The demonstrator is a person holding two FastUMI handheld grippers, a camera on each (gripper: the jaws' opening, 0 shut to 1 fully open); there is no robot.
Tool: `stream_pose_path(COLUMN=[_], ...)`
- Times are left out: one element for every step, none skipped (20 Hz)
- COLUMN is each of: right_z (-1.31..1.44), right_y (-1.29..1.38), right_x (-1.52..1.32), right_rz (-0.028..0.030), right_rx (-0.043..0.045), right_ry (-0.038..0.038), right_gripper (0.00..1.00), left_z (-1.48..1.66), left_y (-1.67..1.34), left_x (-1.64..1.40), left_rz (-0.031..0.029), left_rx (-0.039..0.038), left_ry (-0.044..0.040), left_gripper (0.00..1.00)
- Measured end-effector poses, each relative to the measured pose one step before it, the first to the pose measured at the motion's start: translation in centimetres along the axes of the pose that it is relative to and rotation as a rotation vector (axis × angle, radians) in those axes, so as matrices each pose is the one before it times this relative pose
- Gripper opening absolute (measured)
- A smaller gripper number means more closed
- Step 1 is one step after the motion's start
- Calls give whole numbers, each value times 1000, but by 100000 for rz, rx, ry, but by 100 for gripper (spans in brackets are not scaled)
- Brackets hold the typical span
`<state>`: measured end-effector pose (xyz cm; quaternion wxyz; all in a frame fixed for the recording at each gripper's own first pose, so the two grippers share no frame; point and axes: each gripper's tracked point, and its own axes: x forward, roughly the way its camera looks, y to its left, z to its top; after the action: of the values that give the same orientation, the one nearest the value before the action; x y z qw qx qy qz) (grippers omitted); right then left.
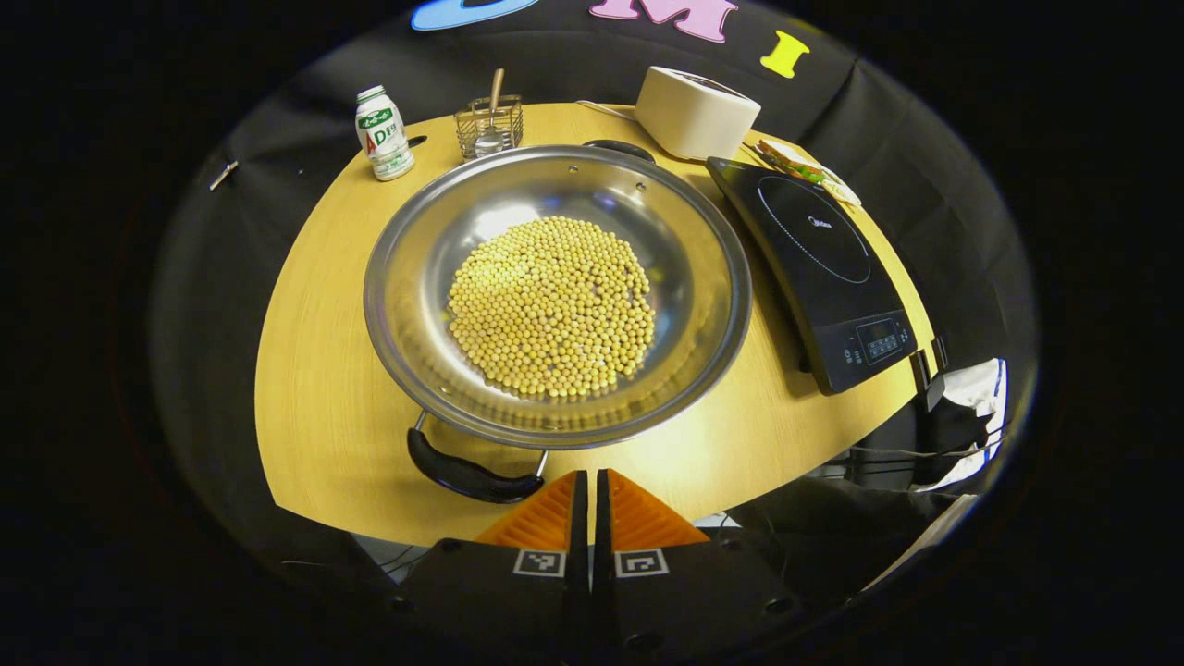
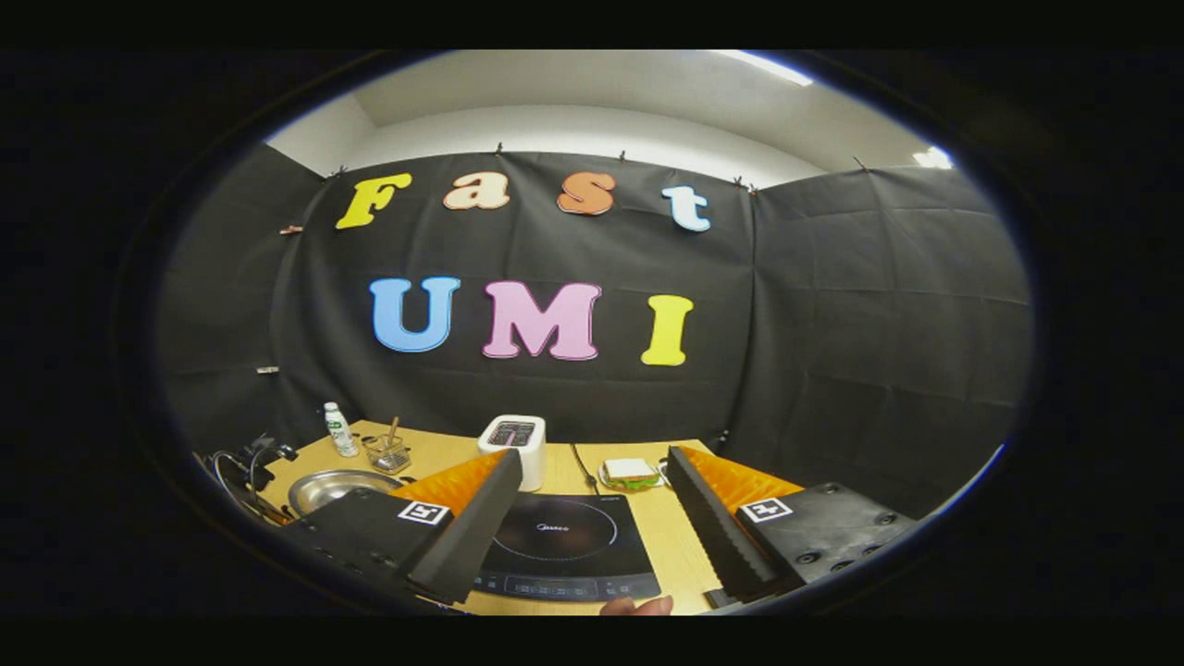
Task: First push the handle of the pot to place it horizontally, then grasp the pot with both hands and set it on the induction cooktop.
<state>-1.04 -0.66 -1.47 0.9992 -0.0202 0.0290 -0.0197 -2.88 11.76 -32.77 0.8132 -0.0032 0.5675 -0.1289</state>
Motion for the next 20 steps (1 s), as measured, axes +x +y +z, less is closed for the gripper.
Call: stream_pose_path(right_z=[-32, 67, -4, -32, 88, -4, -14, -142, -42, -41, -6, 97, 10, -39, -54, -54, 11, -67, -90, -103], right_y=[-38, -24, -8, -1, 44, 39, 80, -11, -37, 55, -60, -12, -22, -38, -18, 61, 28, 9, 72, 132], right_x=[-21, -25, -109, 131, -15, -36, 26, -8, -78, -67, -56, 6, -10, -3, 46, -41, -107, -29, -54, -68], right_rz=[-145, -214, -92, -215, -31, -106, 51, -123, 45, 8, -156, -69, -126, -75, -117, -18, -88, -27, -63, -31], right_rx=[59, 68, 102, 66, 0, -71, -176, -271, -174, -67, -124, -38, -34, -22, -78, -46, -112, -149, -159, -171], right_ry=[107, 46, 15, 42, 8, -40, -4, 30, 134, 96, 36, 44, -26, 88, 144, 110, 44, 67, 212, 343], right_gripper=[96, 96, 96, 96, 96, 96, 100, 100, 98, 98, 98, 99, 99, 99, 96, 96, 96, 98, 99, 96], left_z=[88, -15, 14, 15, 37, 91, 29, 125, 73, 95, -91, 64, -7, 66, 57, 163, -3, 155, -15, 186], left_y=[264, 218, -138, -85, 126, 168, 333, 401, 545, 598, 655, 668, 703, 572, 663, 517, 566, 606, 543, 508], left_x=[203, 236, 4, 220, 133, 37, 7, -46, -159, -71, -71, -78, -224, -62, -46, -89, -15, 33, 12, 84], left_rz=[465, -168, -1290, -702, 110, 810, 1235, 1355, 1279, 958, 750, 619, 444, 389, 397, 365, 413, 386, 223, -4], left_rx=[-50, -340, -883, -1255, -695, 124, 538, 668, 380, -142, -731, -1011, -1058, -1058, -877, -619, -489, -379, -421, -623], left_ry=[36, 309, -24, -487, -560, -497, -629, -654, -633, -395, -149, -303, -332, -272, -399, -347, -257, -249, -169, -376], left_gripper=[5, 5, 5, 5, 5, 5, 5, 5, 5, 5, 5, 5, 5, 5, 5, 5, 5, 5, 5, 5])
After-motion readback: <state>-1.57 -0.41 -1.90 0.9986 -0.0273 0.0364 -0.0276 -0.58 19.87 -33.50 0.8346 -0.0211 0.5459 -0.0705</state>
